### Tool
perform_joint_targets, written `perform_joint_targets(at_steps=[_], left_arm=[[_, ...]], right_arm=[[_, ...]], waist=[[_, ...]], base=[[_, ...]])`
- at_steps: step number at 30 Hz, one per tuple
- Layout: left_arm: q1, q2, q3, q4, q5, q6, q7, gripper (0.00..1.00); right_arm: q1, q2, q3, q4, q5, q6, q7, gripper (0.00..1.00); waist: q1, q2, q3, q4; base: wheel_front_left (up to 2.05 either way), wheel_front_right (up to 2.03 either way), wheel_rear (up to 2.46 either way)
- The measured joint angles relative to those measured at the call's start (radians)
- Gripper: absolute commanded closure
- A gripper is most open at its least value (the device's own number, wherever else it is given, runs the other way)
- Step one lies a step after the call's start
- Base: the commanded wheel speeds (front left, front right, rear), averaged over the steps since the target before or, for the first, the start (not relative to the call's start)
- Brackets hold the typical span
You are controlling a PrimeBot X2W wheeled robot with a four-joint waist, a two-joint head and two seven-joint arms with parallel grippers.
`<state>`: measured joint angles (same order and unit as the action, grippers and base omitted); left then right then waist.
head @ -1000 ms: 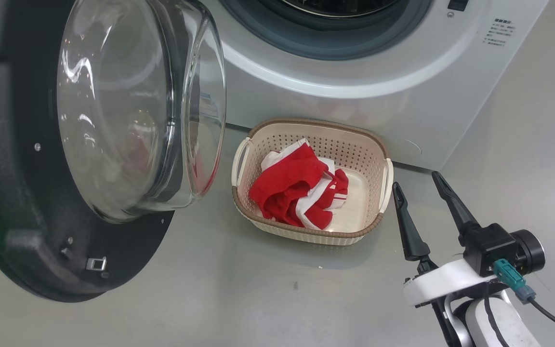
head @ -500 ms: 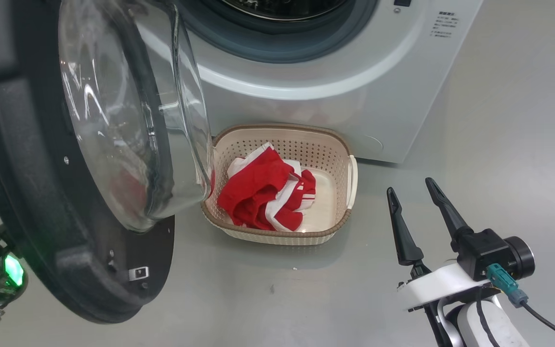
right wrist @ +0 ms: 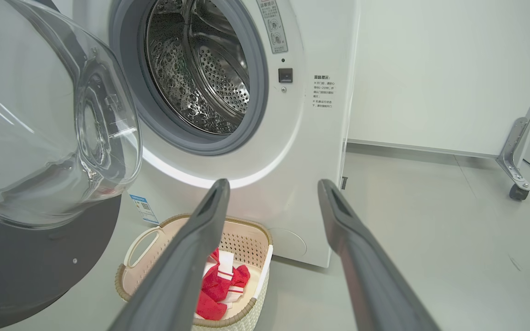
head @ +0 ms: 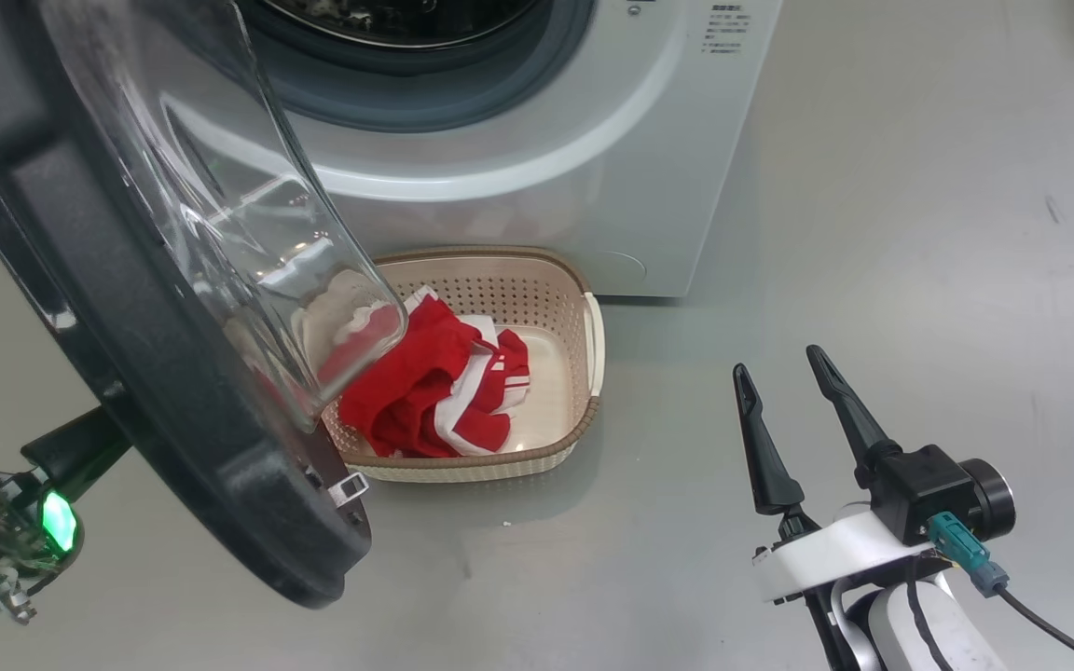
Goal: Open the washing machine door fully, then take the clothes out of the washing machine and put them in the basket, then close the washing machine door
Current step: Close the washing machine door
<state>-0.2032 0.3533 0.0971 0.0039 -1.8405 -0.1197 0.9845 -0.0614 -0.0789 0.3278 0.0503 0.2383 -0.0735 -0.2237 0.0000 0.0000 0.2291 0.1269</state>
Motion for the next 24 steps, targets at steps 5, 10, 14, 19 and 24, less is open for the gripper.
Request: perform_joint_targets(at_steps=[5,10,14,19,24], left_arm=[[-0.002,-0.012,0.0,-0.021,-0.003,0.014,-0.004,1.0],[-0.027,-0.021,-0.002,-0.038,-0.007,0.045,-0.011,1.0],[-0.075,-0.021,-0.003,-0.05,-0.006,0.063,-0.029,1.0],[-0.151,-0.027,0.001,-0.05,-0.003,0.086,-0.066,1.0],[-0.221,-0.059,0.02,-0.03,0.002,0.097,-0.114,1.0]], right_arm=[[-0.01,0.007,0.006,0.001,0.003,-0.001,-0.002,0.0],[-0.014,0.01,0.013,0.0,0.005,-0.001,-0.004,0.0],[-0.03,0.013,0.015,-0.002,0.005,-0.001,-0.011,0.0],[-0.057,0.017,0.021,-0.007,0.008,-0.001,-0.015,0.0],[-0.066,0.018,0.025,-0.007,0.016,-0.01,-0.02,0.0]], waist=[[0.0,0.0,0.008,-0.055],[0.0,0.0,0.024,-0.109],[0.0,0.0001,0.045,-0.15],[0.0,0.0,0.086,-0.208],[0.0,0.0001,0.124,-0.252]], base=[[0.0,0.0,0.0],[0.0,0.0,0.0],[0.0,0.0,0.0],[0.0,0.0,0.0],[0.0,0.0,0.0]])
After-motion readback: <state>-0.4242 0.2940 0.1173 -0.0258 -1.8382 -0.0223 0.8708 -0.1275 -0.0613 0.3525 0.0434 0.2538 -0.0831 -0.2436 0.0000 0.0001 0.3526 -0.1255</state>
